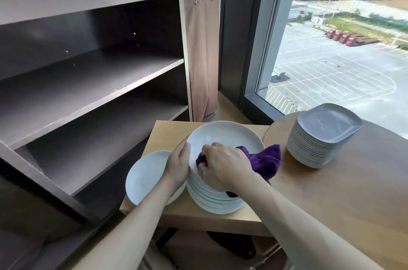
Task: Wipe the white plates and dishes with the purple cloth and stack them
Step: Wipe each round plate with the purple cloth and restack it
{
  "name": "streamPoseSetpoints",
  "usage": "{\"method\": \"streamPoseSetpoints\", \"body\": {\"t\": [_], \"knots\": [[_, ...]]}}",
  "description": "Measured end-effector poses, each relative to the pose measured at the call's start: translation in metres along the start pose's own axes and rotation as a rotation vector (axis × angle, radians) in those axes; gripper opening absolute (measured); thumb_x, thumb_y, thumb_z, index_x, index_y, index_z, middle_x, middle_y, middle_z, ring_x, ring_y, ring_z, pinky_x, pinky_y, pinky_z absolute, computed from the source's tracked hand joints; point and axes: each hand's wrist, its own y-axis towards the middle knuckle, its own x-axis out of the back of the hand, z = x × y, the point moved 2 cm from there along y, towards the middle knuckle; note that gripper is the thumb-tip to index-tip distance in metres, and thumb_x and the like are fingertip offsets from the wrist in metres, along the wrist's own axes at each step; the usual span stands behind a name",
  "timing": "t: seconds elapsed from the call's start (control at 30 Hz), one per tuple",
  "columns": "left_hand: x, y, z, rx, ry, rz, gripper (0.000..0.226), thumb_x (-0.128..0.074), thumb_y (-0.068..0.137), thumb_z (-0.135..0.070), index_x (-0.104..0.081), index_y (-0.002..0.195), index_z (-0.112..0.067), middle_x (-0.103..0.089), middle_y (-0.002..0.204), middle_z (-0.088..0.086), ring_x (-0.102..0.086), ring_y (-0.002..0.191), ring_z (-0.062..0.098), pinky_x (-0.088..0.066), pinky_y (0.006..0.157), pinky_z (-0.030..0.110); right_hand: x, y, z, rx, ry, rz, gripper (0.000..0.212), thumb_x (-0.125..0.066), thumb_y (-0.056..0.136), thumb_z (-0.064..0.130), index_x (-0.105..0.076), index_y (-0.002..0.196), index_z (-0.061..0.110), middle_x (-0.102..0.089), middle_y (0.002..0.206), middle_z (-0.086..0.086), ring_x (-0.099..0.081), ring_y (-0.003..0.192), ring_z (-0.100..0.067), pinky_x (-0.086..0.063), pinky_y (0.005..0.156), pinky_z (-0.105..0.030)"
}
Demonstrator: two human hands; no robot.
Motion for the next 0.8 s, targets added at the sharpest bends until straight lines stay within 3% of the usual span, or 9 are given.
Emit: {"method": "streamPoseSetpoints", "body": {"t": [0.1, 0.2, 0.33, 0.43, 0.5, 0.6, 0.67, 0.73, 0.8], "knots": [[0.004, 0.004, -0.003, -0.037, 0.068, 0.029, 0.038, -0.032, 0.112, -0.028, -0.059, 0.136, -0.037, -0.064, 0.132, -0.018, -0.056, 0.126, 0.006, -0.046, 0.108, 0.03, 0.004, -0.01, -0.009, -0.058, -0.105, -0.03, 0.021, -0.043, 0.098, 0.039, -0.051, 0.096, 0.02, -0.049, 0.083, 0.002, -0.051, 0.067, -0.019, -0.035, 0.056, -0.033], [0.005, 0.003, -0.007, -0.041, 0.12, 0.003, 0.033, -0.037, 0.111, -0.029, -0.06, 0.122, -0.05, -0.066, 0.121, -0.026, -0.059, 0.116, -0.001, -0.051, 0.099, 0.027, 0.008, -0.017, -0.023, -0.134, -0.131, -0.09, 0.018, -0.043, 0.098, 0.037, -0.049, 0.093, 0.021, -0.045, 0.079, 0.002, -0.04, 0.059, -0.015, -0.024, 0.049, -0.031], [0.009, 0.006, -0.009, -0.053, 0.219, -0.047, 0.031, -0.041, 0.108, -0.032, -0.071, 0.105, -0.035, -0.073, 0.1, -0.011, -0.065, 0.098, 0.011, -0.055, 0.085, 0.039, 0.01, -0.016, -0.034, -0.185, -0.152, -0.14, 0.019, -0.045, 0.097, 0.039, -0.049, 0.092, 0.021, -0.038, 0.075, 0.005, -0.043, 0.061, -0.019, -0.025, 0.05, -0.032], [0.012, 0.009, -0.01, -0.057, 0.283, -0.064, 0.037, -0.043, 0.107, -0.03, -0.061, 0.075, -0.027, -0.06, 0.069, -0.006, -0.053, 0.071, 0.018, -0.042, 0.063, 0.039, 0.007, -0.014, -0.035, -0.173, -0.164, -0.148, 0.026, -0.048, 0.096, 0.049, -0.046, 0.095, 0.023, -0.037, 0.077, 0.005, -0.046, 0.067, -0.02, -0.032, 0.054, -0.033], [0.012, 0.012, -0.009, -0.049, 0.306, -0.084, 0.039, -0.044, 0.106, -0.028, -0.052, 0.073, -0.01, -0.044, 0.062, -0.005, -0.041, 0.067, 0.018, -0.028, 0.062, 0.034, 0.006, -0.013, -0.035, -0.167, -0.164, -0.149, 0.03, -0.051, 0.095, 0.053, -0.045, 0.096, 0.023, -0.037, 0.079, 0.005, -0.047, 0.069, -0.02, -0.035, 0.058, -0.033], [0.013, 0.016, -0.012, -0.049, 0.371, -0.099, 0.039, -0.046, 0.104, -0.026, -0.045, 0.072, -0.003, -0.04, 0.063, 0.003, -0.036, 0.065, 0.02, -0.025, 0.062, 0.035, 0.006, -0.014, -0.036, -0.165, -0.146, -0.157, 0.027, -0.052, 0.095, 0.048, -0.044, 0.095, 0.022, -0.038, 0.083, 0.003, -0.047, 0.071, -0.021, -0.035, 0.061, -0.034], [0.013, 0.018, -0.014, -0.058, 0.43, -0.068, 0.037, -0.044, 0.105, -0.027, -0.062, 0.084, -0.002, -0.059, 0.077, 0.012, -0.051, 0.074, 0.026, -0.039, 0.064, 0.038, 0.006, -0.016, -0.036, -0.164, -0.134, -0.178, 0.026, -0.052, 0.094, 0.047, -0.046, 0.093, 0.021, -0.04, 0.085, 0.002, -0.047, 0.072, -0.023, -0.035, 0.062, -0.035], [0.012, 0.019, -0.015, -0.057, 0.441, -0.057, 0.035, -0.042, 0.107, -0.027, -0.073, 0.113, -0.012, -0.068, 0.107, 0.007, -0.06, 0.101, 0.024, -0.05, 0.087, 0.041, 0.006, -0.018, -0.036, -0.164, -0.13, -0.205, 0.025, -0.052, 0.095, 0.046, -0.049, 0.094, 0.021, -0.043, 0.088, 0.002, -0.047, 0.071, -0.023, -0.035, 0.062, -0.035], [0.011, 0.017, -0.017, -0.058, 0.403, -0.072, 0.035, -0.042, 0.108, -0.025, -0.071, 0.124, -0.013, -0.063, 0.123, 0.004, -0.056, 0.114, 0.022, -0.048, 0.101, 0.038, 0.005, -0.019, -0.036, -0.165, -0.133, -0.217, 0.025, -0.052, 0.095, 0.046, -0.052, 0.096, 0.02, -0.044, 0.089, 0.001, -0.047, 0.071, -0.024, -0.035, 0.063, -0.035]]}}
